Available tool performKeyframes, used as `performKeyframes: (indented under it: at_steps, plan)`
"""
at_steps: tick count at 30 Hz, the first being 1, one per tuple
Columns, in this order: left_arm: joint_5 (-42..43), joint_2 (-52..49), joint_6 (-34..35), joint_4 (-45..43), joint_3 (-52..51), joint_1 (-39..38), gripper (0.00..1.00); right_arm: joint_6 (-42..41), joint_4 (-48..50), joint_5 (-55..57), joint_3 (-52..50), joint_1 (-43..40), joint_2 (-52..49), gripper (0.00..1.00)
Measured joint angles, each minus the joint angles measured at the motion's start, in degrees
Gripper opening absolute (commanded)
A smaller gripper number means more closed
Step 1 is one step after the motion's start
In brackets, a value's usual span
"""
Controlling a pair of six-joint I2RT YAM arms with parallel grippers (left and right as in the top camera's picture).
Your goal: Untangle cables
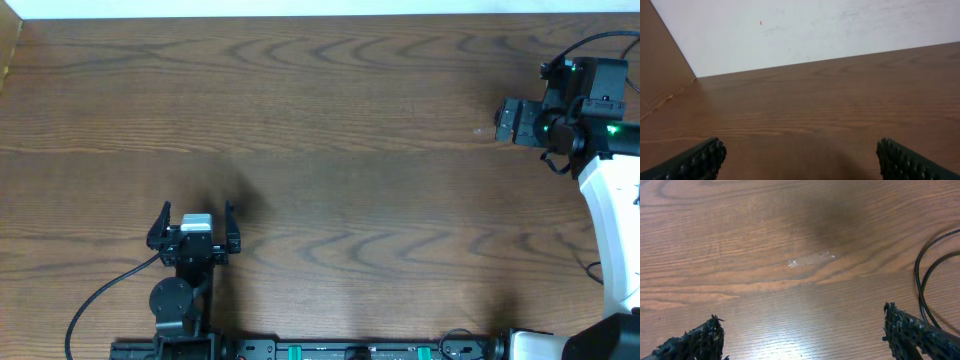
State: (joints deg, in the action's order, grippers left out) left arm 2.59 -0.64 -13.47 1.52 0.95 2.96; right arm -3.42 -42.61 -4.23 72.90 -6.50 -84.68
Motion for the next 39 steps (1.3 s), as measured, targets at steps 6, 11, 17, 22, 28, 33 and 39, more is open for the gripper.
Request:
performKeyframes:
  at_steps: [6, 11, 17, 22, 28, 33, 39]
  plan:
    - [-0.02, 0.00, 0.00, 0.00, 0.00, 0.00, 0.98, 0.00, 0.00, 0.00, 0.00, 0.00, 0.00, 0.99]
    - [0.00, 0.00, 0.00, 0.00, 0.00, 0.00, 0.98, 0.00, 0.00, 0.00, 0.00, 0.00, 0.00, 0.99]
    - [0.00, 0.00, 0.00, 0.00, 0.00, 0.00, 0.98, 0.00, 0.00, 0.00, 0.00, 0.00, 0.00, 0.99]
    - [0.00, 0.00, 0.00, 0.00, 0.00, 0.00, 0.98, 0.00, 0.00, 0.00, 0.00, 0.00, 0.00, 0.99]
    - [0.00, 0.00, 0.00, 0.00, 0.00, 0.00, 0.98, 0.00, 0.00, 0.00, 0.00, 0.00, 0.00, 0.99]
    - [0.00, 0.00, 0.00, 0.00, 0.00, 0.00, 0.98, 0.02, 0.00, 0.00, 0.00, 0.00, 0.00, 0.99]
    - [0.00, 0.00, 0.00, 0.02, 0.00, 0.00, 0.98, 0.04, 1.77, 0.44, -0.63, 0.00, 2.58, 0.99]
